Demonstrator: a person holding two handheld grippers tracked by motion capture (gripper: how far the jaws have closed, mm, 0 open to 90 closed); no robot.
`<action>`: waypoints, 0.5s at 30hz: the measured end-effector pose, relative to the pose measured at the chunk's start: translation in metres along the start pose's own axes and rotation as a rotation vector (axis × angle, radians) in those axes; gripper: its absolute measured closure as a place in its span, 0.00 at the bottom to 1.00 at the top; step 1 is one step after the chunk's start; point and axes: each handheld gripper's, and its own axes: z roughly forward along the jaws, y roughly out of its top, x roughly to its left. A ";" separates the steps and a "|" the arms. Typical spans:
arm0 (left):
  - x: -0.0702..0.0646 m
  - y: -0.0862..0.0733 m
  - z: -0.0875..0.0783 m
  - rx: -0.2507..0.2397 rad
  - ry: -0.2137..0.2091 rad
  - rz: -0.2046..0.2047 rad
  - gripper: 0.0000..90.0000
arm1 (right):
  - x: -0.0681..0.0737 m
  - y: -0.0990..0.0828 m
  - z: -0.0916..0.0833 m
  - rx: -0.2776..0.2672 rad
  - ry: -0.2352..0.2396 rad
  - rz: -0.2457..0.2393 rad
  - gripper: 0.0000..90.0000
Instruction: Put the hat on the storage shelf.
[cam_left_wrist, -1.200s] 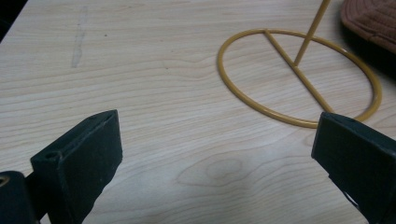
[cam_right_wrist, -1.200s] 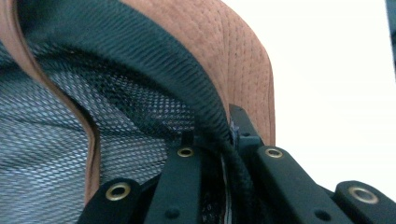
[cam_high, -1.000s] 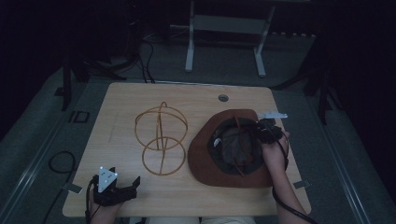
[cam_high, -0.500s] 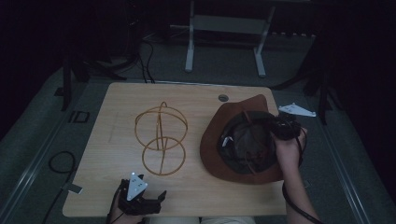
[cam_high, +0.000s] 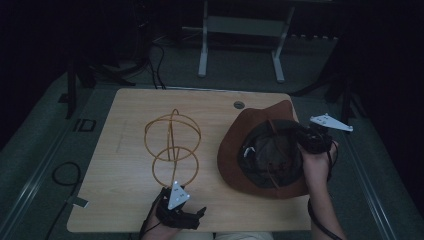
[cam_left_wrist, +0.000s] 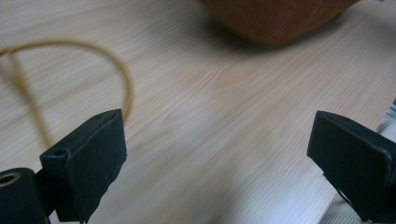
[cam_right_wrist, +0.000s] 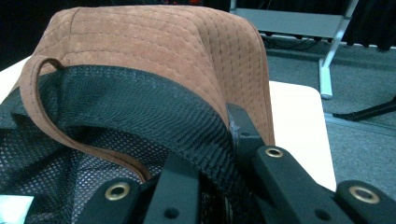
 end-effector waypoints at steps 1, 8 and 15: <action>-0.003 0.005 0.003 -0.003 -0.005 0.009 0.06 | -0.001 -0.001 -0.001 0.001 -0.005 0.000 0.93; -0.015 0.035 0.018 -0.020 -0.041 0.048 0.06 | -0.003 -0.008 -0.008 0.005 -0.005 0.005 0.93; -0.024 0.085 0.029 -0.048 -0.073 0.103 0.06 | -0.001 -0.016 -0.009 0.019 0.000 0.007 0.93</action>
